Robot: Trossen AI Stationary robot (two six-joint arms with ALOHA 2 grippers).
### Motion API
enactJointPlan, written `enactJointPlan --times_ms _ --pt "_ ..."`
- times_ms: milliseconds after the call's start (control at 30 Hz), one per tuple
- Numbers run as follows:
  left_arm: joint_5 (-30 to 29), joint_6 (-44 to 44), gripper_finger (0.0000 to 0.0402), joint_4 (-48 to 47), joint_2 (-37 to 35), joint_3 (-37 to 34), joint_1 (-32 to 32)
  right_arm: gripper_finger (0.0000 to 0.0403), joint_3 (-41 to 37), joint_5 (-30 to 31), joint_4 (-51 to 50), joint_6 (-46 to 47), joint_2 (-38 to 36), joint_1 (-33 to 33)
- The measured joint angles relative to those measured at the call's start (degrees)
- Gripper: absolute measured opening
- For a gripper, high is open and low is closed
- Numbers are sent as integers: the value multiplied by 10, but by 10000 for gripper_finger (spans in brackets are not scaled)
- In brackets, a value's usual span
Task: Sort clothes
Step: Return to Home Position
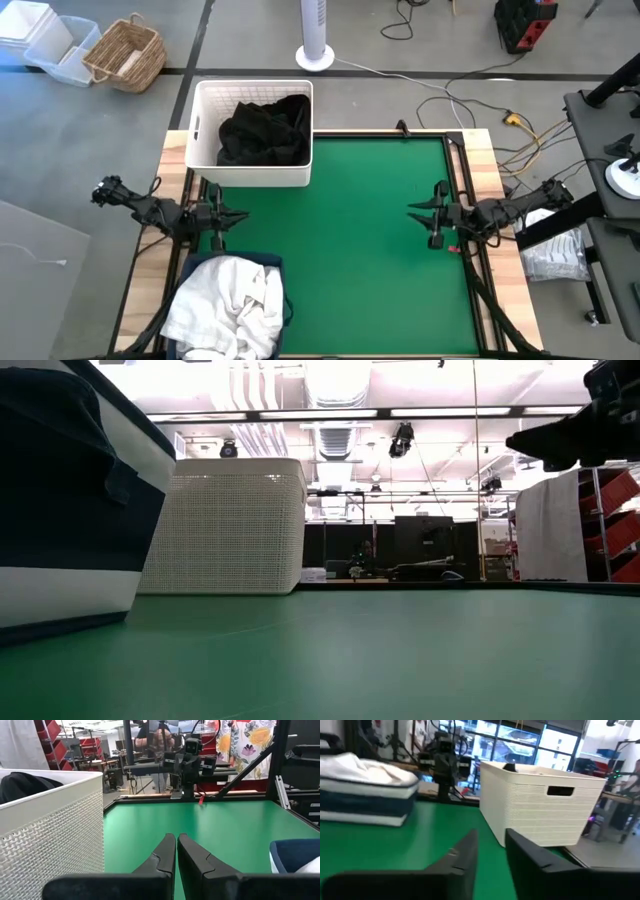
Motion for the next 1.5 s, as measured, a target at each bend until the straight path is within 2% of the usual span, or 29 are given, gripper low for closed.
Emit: enactJointPlan --times_ms 100,233,600,800,1500 --pt "-1 0 0 0 0 0 0 27 0 7 0 -7 0 0" --pt "-2 3 0 1 0 0 0 11 0 12 4 2 0 0" --pt "-1 1 0 1 8 0 0 12 0 10 19 -21 0 0" --pt "0 0 0 2 12 0 0 13 4 -10 21 -44 1 0" --pt "0 0 0 2 15 0 0 13 7 -10 18 -40 1 0"
